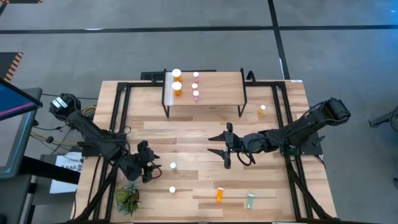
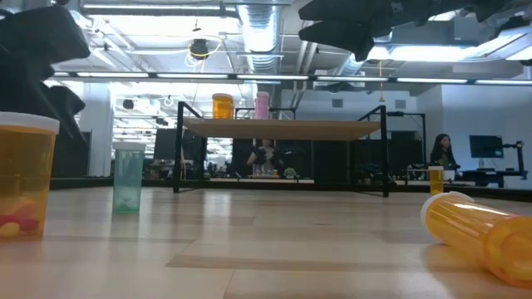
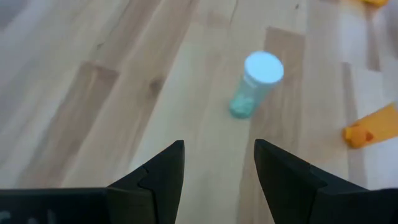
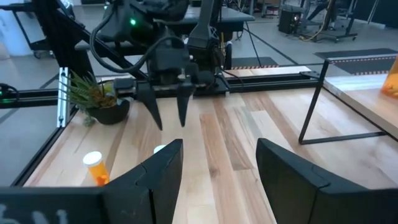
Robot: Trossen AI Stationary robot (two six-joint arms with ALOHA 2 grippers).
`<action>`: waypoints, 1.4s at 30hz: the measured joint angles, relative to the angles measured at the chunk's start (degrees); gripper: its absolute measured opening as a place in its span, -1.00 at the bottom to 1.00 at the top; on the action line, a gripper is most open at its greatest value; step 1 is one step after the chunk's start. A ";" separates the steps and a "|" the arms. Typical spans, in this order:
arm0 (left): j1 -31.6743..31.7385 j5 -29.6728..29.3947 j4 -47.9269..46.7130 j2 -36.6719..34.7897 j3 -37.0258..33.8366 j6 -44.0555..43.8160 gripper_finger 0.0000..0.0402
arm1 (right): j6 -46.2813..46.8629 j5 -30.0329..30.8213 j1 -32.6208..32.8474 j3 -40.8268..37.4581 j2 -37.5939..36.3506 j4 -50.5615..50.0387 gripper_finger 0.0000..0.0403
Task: Pick and place medicine bottles onto shelf by color
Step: Put the top blue pill bottle on the shelf
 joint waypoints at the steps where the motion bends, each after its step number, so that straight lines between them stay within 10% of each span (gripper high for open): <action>1: 0.18 0.11 3.05 0.00 -1.28 0.73 -0.10 | 0.23 0.01 0.00 0.00 0.00 -0.01 0.12; 7: 1.39 1.22 17.60 0.00 -6.58 7.90 -0.10 | 0.32 0.04 0.00 0.00 0.00 -0.01 0.12; 42: 8.88 9.35 36.42 17.55 -8.22 15.05 -0.10 | 0.28 0.20 -0.03 0.00 0.00 -0.58 0.12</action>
